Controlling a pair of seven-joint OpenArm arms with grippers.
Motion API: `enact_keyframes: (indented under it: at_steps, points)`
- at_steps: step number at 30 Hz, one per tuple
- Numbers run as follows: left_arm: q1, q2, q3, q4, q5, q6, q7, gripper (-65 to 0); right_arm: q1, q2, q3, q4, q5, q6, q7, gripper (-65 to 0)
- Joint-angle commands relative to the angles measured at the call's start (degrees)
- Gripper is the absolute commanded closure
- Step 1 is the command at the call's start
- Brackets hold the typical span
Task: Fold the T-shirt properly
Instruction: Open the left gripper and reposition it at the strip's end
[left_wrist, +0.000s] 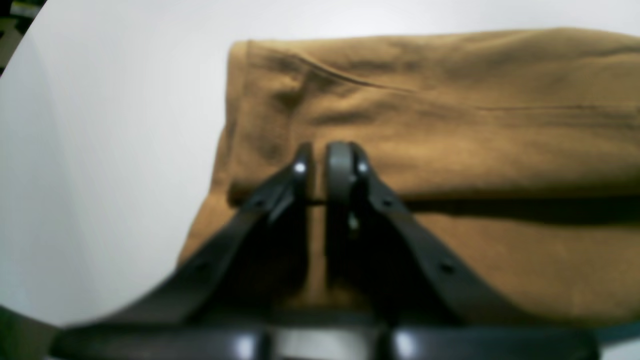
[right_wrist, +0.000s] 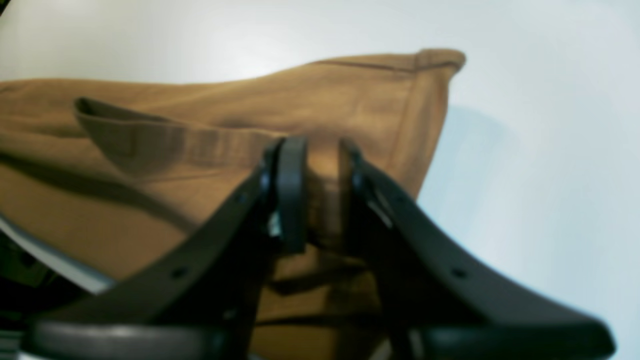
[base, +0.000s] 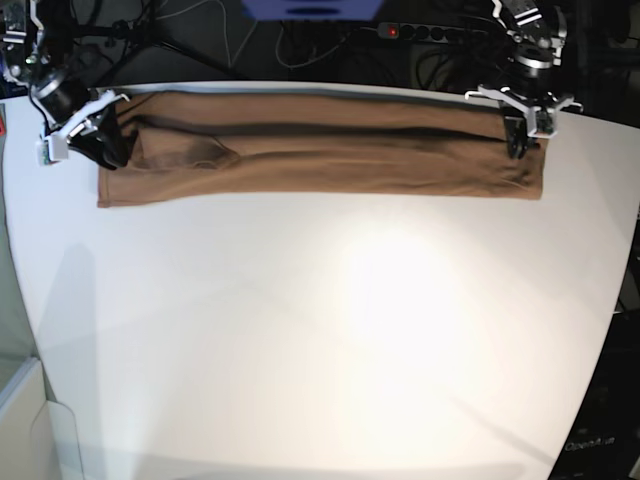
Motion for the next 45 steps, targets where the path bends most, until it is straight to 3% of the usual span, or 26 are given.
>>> enact_keyframes:
  at_steps: [1, 6, 14, 22, 29, 32, 41, 45]
  points:
    - [-0.4, 0.8, 0.0, -0.6, 3.8, 0.1, 3.8, -2.6, -0.3, 1.0, 0.5, 0.7, 0.9, 0.2, 1.5, -9.4]
    - [-2.4, 2.1, -0.1, -0.8, 5.6, 0.1, 4.1, -2.6, 1.5, 1.0, 0.5, -3.1, 0.9, 0.2, -0.1, -9.6]
    - [-7.7, 2.1, 0.4, -0.2, 5.6, 0.1, 14.6, -2.6, 10.0, 1.4, 0.4, -15.2, 0.7, 2.3, -0.5, -9.4]
    - [-11.9, 2.1, 0.5, -0.1, 6.7, 0.1, 20.3, -2.6, 19.8, 1.5, 0.5, -25.5, -10.5, 2.3, -0.5, -9.4]
    - [-11.7, 2.1, 0.5, 3.8, 6.9, 0.1, 20.4, -2.6, 26.4, 1.5, 0.5, -32.1, -14.7, 2.5, -0.5, -9.4]
    - [-11.1, 2.1, 0.5, 6.3, 4.1, 0.1, 20.7, -2.6, 28.3, 1.7, 0.5, -33.4, -16.2, 2.5, -0.5, -9.4]
    - [-7.0, 2.1, 5.6, 21.4, -8.2, 0.1, 36.6, -2.6, 30.9, 2.4, 0.4, -34.7, -16.2, 2.5, -2.6, -9.4]
    - [-7.1, 2.1, 5.8, 27.0, -10.1, 0.1, 43.3, -2.7, 30.9, 2.3, 0.4, -34.6, -16.2, 2.5, -2.6, -9.4]
